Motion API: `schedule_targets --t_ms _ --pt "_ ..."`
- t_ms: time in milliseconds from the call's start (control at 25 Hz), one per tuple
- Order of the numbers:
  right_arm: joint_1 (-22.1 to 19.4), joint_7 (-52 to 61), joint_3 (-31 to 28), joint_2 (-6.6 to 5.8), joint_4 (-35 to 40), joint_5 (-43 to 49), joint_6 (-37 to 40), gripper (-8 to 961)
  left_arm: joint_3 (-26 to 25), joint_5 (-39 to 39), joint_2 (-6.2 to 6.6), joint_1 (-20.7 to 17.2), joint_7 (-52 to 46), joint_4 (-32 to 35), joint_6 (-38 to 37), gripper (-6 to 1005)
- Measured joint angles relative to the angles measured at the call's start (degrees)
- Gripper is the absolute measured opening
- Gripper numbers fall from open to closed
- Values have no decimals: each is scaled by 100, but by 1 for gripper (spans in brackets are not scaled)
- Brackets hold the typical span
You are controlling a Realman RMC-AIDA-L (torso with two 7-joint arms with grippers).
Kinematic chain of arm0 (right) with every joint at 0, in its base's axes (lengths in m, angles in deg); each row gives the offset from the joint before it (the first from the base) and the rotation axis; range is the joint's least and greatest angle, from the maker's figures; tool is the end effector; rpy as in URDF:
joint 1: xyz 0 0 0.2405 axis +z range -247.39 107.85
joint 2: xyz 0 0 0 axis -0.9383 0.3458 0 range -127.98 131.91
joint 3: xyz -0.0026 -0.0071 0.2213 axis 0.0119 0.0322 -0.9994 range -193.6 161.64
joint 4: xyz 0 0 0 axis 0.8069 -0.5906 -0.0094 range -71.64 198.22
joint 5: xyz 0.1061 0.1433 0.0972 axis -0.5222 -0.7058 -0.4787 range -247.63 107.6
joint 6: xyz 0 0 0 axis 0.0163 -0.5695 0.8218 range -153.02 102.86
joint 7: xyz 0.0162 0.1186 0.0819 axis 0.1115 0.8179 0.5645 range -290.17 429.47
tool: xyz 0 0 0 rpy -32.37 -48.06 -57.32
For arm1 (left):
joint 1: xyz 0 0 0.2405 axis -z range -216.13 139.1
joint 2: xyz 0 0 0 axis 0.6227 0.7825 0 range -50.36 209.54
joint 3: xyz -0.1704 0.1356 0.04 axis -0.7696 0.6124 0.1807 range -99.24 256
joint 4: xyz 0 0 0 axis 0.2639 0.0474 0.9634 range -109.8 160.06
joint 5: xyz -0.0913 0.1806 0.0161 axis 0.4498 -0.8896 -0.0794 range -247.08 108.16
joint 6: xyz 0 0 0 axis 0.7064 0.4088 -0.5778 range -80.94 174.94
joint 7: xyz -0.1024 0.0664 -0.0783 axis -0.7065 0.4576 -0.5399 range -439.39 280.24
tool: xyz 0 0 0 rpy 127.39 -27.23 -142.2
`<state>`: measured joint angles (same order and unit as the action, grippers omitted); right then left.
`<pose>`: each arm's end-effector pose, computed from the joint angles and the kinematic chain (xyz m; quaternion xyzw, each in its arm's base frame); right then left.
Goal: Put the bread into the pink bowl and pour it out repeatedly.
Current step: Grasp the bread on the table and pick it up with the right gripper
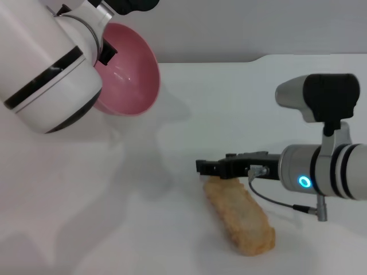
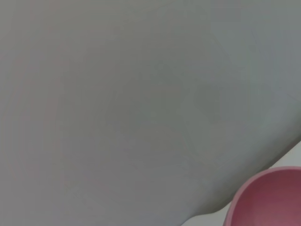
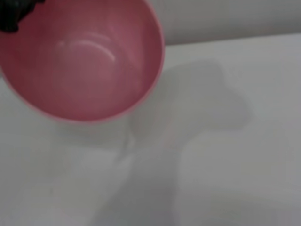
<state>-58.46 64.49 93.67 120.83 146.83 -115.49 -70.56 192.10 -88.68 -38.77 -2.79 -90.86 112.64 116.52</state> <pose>0.1522 0.2882 -0.0653 -0.8374 0.4916 0.0832 0.2241 -0.0920 0.3679 0.0175 -0.7872 -0.1569 0.1816 0.5681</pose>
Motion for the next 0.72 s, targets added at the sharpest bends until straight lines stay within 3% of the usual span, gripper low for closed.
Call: schedule_targets --t_ms 720 --pt "446 38 107 29 -920 -179 220 765 -11 23 -3 46 4 -71 -57 51"
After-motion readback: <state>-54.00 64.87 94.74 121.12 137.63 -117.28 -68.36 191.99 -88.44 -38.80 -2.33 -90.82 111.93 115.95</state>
